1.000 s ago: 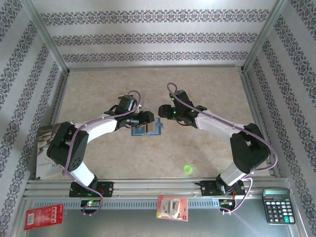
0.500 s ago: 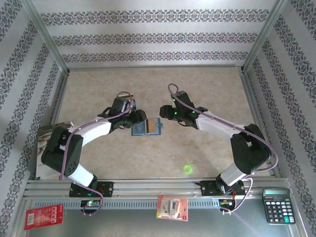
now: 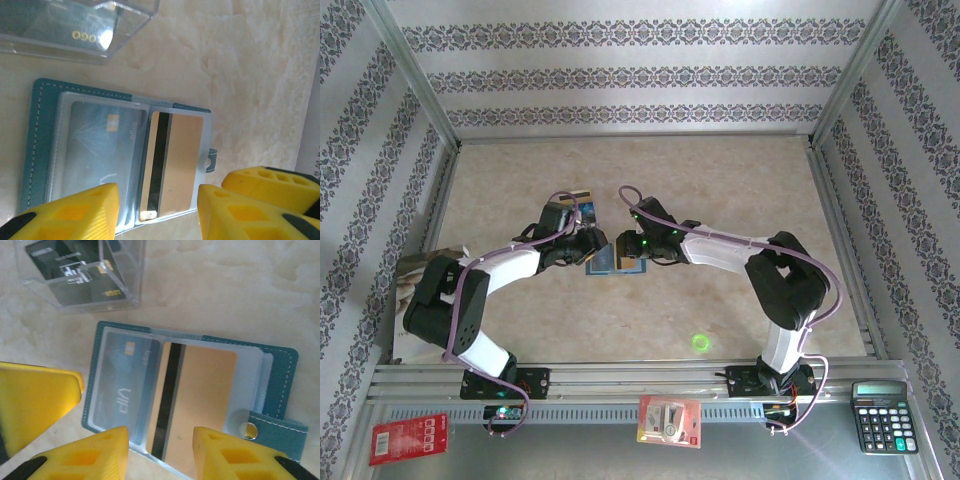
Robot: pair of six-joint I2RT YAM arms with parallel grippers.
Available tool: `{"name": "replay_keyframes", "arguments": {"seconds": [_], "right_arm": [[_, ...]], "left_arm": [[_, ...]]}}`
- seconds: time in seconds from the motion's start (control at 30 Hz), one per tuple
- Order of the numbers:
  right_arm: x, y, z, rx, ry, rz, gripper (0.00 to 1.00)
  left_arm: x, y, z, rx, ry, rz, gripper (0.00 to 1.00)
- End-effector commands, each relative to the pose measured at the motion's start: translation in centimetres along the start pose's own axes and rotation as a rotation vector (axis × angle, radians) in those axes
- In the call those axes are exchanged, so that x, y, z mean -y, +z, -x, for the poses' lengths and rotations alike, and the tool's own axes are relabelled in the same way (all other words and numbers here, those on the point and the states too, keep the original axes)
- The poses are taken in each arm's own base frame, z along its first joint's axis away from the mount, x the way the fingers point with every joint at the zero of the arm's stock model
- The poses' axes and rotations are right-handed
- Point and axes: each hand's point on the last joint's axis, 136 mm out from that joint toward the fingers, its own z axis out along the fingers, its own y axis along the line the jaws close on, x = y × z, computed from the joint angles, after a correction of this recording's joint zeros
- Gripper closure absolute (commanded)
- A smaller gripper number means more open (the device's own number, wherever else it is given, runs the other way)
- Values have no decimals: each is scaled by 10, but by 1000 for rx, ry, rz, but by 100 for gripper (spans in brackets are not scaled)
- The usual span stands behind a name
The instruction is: Take the credit cards out of the card holder
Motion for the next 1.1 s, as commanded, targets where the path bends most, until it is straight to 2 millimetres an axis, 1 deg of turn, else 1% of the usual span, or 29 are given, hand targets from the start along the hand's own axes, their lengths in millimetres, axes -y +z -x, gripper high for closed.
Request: {"name": "replay_keyframes", "arguments": {"seconds": [0.0, 0.17, 0.43, 0.57, 0.7, 1.07], "right_arm": [[1, 5, 1, -14, 19, -19, 62], [11, 13, -6, -45, 20, -60, 62], [23, 22, -15, -82, 30, -98, 62], [23, 29, -22, -118, 42, -85, 64], [22, 33, -25, -137, 54, -70, 66], [28, 35, -26, -143, 67, -77, 69]], "left_arm": [[14, 8, -3, -27, 16, -45, 59], [11, 15, -6, -44, 11, -35, 65], [16, 23, -11, -76, 24, -42, 70], [12, 27, -12, -84, 27, -26, 70], [-3, 28, -11, -64, 36, 39, 73], [3, 35, -13, -87, 26, -9, 78]]}}
